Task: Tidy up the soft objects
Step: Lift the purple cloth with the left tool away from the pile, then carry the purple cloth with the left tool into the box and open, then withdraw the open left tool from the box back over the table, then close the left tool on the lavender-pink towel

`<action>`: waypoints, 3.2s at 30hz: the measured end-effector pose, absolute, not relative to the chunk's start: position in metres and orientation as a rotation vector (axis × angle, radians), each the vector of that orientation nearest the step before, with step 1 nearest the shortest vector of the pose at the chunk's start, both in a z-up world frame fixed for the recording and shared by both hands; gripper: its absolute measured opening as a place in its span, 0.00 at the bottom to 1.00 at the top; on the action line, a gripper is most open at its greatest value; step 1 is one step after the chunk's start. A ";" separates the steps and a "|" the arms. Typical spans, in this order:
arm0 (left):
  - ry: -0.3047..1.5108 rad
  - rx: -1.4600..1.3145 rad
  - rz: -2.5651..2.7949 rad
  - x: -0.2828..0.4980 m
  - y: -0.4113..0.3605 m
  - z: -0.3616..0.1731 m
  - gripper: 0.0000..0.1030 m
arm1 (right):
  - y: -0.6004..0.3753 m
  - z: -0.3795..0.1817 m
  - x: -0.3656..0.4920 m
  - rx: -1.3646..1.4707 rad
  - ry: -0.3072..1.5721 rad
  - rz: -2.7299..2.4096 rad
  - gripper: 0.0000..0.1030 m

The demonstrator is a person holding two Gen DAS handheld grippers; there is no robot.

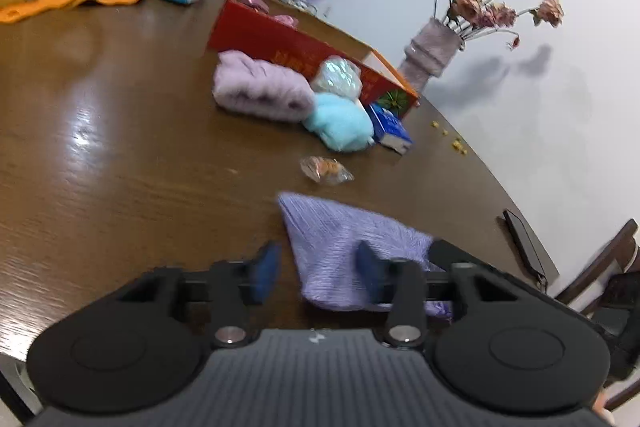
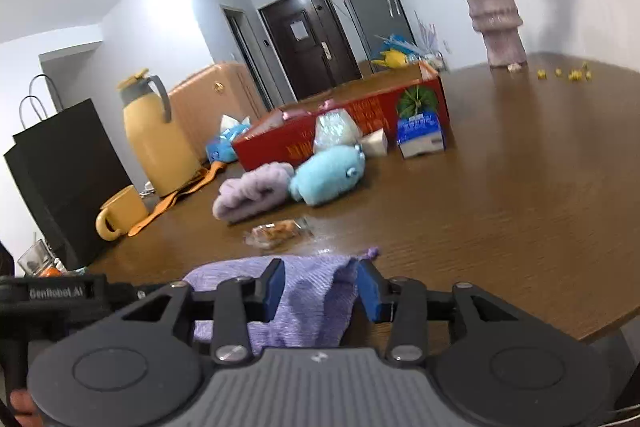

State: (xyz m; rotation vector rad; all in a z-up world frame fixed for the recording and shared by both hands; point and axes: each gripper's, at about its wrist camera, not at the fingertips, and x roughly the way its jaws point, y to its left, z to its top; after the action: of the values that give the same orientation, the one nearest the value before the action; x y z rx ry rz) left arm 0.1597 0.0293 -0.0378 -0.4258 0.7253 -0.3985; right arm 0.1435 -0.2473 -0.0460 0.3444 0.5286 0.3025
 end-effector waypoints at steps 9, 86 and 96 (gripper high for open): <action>0.692 -0.352 -0.437 0.149 0.020 -0.040 0.12 | -0.205 -0.060 0.141 0.072 0.499 0.232 0.30; 0.418 -0.049 -0.267 0.140 0.051 0.047 0.93 | -0.240 0.041 0.155 0.071 0.400 0.370 0.65; 0.486 -0.133 -0.230 0.112 0.065 0.013 0.92 | -0.226 0.005 0.117 0.117 0.474 0.365 0.65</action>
State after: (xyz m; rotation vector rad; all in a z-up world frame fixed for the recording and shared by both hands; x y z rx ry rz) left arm 0.1124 0.0646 0.0131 -0.1327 0.4863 -0.2304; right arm 0.1174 -0.2259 0.0048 0.1171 0.4743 0.3654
